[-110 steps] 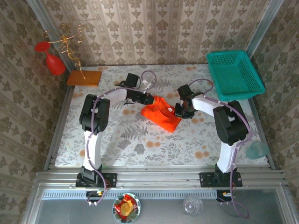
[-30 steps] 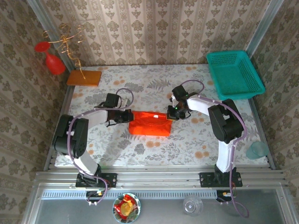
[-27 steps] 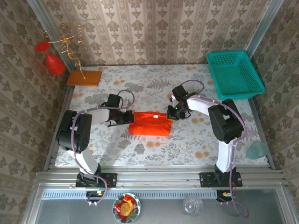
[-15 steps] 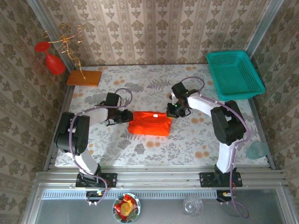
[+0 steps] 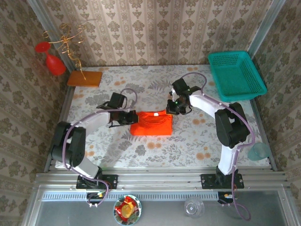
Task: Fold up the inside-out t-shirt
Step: Smooth out the T-shirt at the center of the table.
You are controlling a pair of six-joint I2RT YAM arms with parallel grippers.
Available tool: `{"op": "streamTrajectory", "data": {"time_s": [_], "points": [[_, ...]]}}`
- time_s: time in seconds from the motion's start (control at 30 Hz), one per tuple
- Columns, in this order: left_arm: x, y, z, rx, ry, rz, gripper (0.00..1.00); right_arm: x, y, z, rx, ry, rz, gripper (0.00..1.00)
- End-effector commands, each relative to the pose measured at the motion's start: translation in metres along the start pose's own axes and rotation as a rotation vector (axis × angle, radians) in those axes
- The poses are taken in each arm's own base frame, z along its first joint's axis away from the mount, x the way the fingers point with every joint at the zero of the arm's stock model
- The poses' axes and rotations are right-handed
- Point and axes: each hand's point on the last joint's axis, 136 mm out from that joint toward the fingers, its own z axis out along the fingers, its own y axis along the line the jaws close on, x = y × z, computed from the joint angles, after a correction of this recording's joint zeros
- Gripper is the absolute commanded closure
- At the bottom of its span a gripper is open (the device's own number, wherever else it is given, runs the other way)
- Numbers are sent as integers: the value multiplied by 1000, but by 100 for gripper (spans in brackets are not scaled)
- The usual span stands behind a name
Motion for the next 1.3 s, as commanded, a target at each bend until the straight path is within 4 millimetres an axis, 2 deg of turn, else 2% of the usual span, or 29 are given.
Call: {"op": "streamTrajectory", "data": {"time_s": [0.0,0.13,0.2,0.3,0.43,0.53,0.67,0.77,0.83,0.97,1.07,1.17,1.27], "points": [[24,2,22,44,99,-27,100,-2,6,5,-17,20,10,100],[43,34,38,-57,164,-49,100,-10,8,13,-37,9,0,100],[49,49,41,-100,185,-64,100,-15,0,23,-25,7,13,100],[52,57,44,-109,194,-71,100,-23,-17,39,-5,14,50,100],[46,52,40,-93,174,-61,100,-27,-27,54,4,35,66,98],[33,41,28,-80,129,-44,100,-28,-26,42,29,28,63,89],[15,23,4,-80,82,-20,96,-25,-18,1,61,-17,51,72],[12,10,-5,-79,82,9,95,-13,-5,-23,40,-39,36,65],[14,3,-6,-78,100,27,96,1,10,-29,-5,-28,20,64],[27,-4,6,-70,155,37,97,36,38,-24,-95,59,-17,63],[33,4,17,-84,181,26,99,54,52,-8,-173,120,-11,65],[34,20,24,-126,188,20,100,63,46,10,-182,158,29,65],[39,35,30,-156,210,1,100,70,10,32,-74,180,93,68]]}}
